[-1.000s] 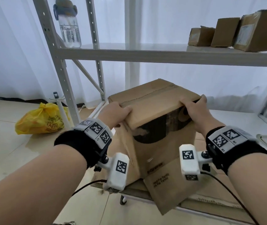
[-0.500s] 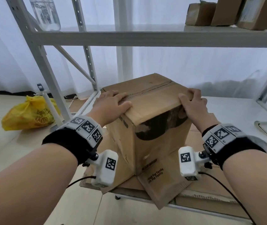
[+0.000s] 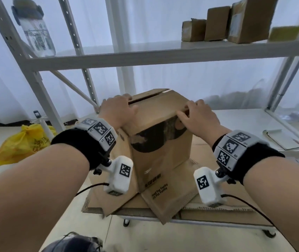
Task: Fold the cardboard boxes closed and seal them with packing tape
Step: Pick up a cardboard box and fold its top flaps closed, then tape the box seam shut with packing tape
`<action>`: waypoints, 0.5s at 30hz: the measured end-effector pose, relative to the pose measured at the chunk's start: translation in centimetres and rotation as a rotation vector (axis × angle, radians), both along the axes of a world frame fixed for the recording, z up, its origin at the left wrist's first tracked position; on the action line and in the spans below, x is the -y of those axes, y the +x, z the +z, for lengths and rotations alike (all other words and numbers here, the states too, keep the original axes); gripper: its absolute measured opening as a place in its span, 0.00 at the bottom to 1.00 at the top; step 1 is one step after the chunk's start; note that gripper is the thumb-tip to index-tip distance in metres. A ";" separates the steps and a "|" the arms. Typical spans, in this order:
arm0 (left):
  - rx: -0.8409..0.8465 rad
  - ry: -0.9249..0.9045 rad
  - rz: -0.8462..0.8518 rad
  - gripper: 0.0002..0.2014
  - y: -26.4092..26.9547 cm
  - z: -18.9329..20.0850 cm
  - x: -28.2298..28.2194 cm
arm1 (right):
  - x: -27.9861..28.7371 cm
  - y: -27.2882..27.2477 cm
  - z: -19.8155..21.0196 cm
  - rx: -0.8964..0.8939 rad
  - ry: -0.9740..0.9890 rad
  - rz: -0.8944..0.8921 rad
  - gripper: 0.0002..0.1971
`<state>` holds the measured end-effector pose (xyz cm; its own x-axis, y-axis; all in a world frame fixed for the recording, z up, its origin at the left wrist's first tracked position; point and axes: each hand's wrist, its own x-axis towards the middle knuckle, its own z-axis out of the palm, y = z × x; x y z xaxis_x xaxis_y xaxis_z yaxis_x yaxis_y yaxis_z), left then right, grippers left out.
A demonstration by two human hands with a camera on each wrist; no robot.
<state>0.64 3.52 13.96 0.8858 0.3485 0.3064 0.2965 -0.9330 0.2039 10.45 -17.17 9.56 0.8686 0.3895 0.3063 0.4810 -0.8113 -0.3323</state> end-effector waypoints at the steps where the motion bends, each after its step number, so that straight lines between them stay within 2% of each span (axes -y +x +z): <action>1: 0.030 -0.020 -0.039 0.23 0.3 0.5 1.1 | 0.6 0.0 0.2 0.007 -0.030 0.015 0.23; 5: 0.099 -0.015 -0.244 0.21 2.3 1.0 6.2 | 4.1 0.7 0.1 -0.035 -0.050 0.047 0.17; 10: 0.070 -0.105 -0.563 0.16 4.3 -2.3 10.8 | 8.4 1.5 -2.4 -0.072 -0.031 -0.011 0.12; 15: 0.030 -0.123 -0.612 0.13 6.2 -8.2 14.1 | 12.7 2.7 -7.3 -0.197 -0.056 -0.081 0.13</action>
<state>6.88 -10.60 5.74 0.9279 -0.1848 0.3238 -0.2915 -0.9011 0.3210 13.14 -29.91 2.30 0.9386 0.3279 0.1071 0.3438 -0.8645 -0.3668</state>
